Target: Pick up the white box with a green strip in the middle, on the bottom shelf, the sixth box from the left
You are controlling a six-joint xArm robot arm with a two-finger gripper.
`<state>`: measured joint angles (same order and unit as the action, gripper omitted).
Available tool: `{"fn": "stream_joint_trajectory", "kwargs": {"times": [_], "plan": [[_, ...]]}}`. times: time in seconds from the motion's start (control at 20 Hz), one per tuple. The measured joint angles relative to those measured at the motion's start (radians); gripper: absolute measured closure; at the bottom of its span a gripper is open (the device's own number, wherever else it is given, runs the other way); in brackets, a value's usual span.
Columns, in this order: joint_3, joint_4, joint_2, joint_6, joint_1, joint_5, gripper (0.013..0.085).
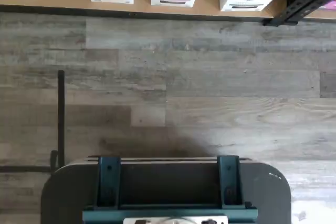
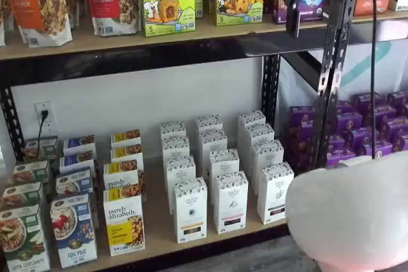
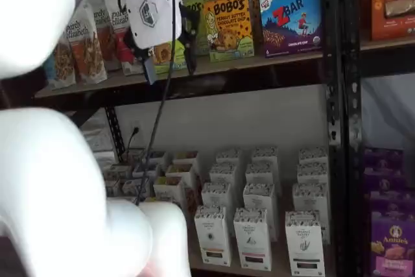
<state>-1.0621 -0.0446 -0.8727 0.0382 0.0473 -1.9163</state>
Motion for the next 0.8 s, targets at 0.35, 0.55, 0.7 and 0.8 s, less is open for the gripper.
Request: {"fn": "stream_joint_trajectory", "kwargs": {"times": [0.35, 0.55, 0.7, 0.8], "plan": [[0.224, 0.001, -0.057, -0.041, -0.054, 0.194, 0.013], [0.343, -0.014, -0.08, -0.044, -0.061, 0.307, 0.013], [0.417, -0.011, -0.097, -0.055, -0.079, 0.389, 0.013], [0.471, 0.025, -0.109, -0.089, -0.114, 0.454, 0.013]]}}
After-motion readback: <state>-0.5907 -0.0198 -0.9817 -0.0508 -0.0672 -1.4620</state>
